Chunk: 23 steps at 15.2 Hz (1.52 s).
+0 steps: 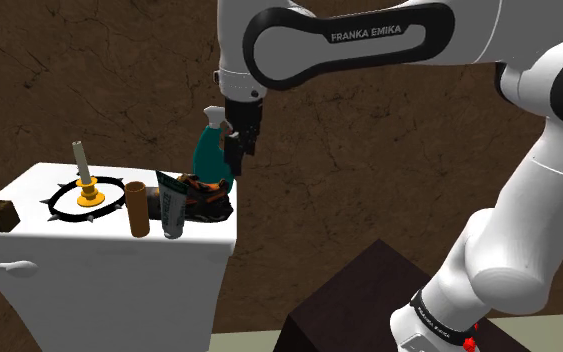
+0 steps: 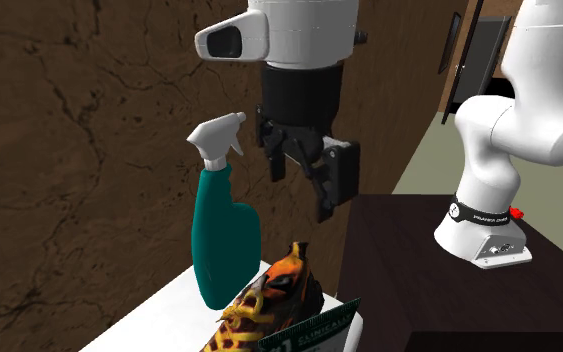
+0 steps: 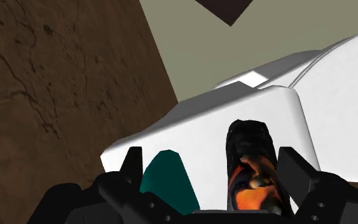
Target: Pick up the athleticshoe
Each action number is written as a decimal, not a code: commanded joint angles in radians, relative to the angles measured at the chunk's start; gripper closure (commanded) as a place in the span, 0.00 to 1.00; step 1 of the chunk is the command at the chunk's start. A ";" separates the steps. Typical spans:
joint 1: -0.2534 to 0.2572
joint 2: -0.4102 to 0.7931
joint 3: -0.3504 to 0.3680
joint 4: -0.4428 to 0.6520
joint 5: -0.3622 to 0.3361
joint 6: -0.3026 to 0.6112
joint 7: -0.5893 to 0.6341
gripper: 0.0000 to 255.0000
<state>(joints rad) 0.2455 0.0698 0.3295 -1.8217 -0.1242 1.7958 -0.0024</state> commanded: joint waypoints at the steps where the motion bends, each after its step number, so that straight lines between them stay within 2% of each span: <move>1: 0.022 0.071 0.018 0.064 -0.020 -0.006 0.003 0.00; 5: 0.071 0.195 0.045 0.176 -0.058 -0.021 0.007 0.00; 14: 0.071 0.217 0.040 0.103 -0.070 0.072 0.021 0.00; 15: 0.071 0.219 0.040 0.106 -0.071 0.071 0.021 1.00; 23: 0.072 0.219 0.040 0.108 -0.071 0.069 0.021 1.00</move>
<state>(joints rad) 0.3168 0.2876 0.3695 -1.7141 -0.1950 1.8648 0.0187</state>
